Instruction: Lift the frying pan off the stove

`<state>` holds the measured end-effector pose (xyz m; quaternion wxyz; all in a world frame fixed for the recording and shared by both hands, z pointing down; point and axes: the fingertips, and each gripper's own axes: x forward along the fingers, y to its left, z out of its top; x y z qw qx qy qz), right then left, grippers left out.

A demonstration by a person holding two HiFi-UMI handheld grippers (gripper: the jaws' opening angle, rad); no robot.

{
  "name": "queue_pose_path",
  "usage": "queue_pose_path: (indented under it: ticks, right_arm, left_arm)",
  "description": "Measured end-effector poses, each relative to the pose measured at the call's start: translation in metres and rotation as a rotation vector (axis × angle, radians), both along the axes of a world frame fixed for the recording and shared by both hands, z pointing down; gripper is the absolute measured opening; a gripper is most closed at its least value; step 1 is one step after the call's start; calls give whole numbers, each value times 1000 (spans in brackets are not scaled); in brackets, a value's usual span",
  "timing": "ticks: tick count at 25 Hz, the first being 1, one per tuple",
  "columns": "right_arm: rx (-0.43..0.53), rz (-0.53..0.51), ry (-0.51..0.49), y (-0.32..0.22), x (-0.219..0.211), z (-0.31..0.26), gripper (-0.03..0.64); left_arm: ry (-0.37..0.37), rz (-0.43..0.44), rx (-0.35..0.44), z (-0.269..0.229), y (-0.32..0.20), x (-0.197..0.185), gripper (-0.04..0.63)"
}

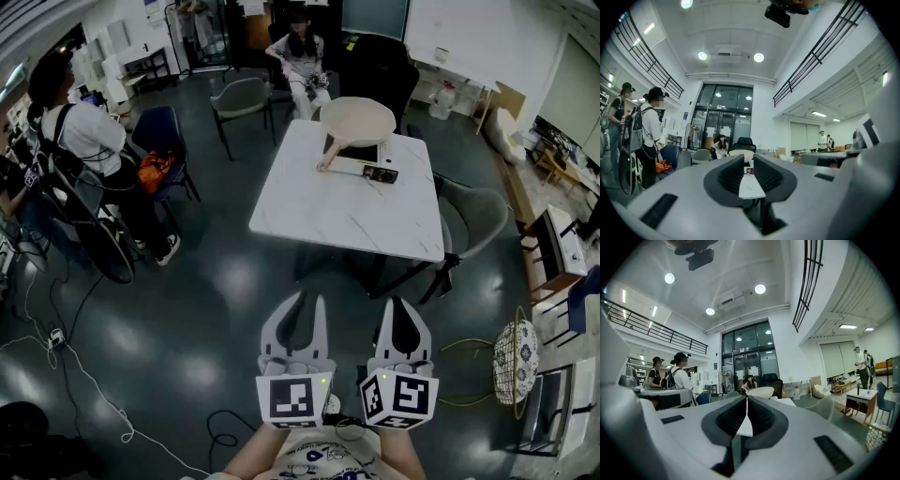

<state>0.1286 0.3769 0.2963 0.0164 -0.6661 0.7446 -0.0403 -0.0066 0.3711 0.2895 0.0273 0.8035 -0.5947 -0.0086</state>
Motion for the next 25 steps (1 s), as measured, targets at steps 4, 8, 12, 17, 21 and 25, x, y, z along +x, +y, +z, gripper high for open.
queue_pose_path:
  ticks: [4, 8, 12, 17, 21, 25]
  right_arm:
    - [4, 1, -1, -3, -2, 0, 21]
    - [16, -2, 0, -8, -6, -1, 21]
    - [9, 8, -17, -15, -9, 1, 23]
    - [1, 20, -1, -25, -17, 7, 23]
    - [-6, 56, 6, -27, -20, 12, 23]
    - [-22, 70, 6, -29, -24, 17, 23]
  left_arm:
    - [-15, 6, 15, 1, -4, -3, 69]
    - [-2, 2, 8, 2, -10, -6, 70]
    - [-16, 16, 14, 3, -19, -10, 69]
    - [-9, 36, -8, 10, -28, -17, 69]
    - [-41, 52, -1, 14, -31, -25, 69]
    - [-23, 48, -22, 17, -35, -32, 69]
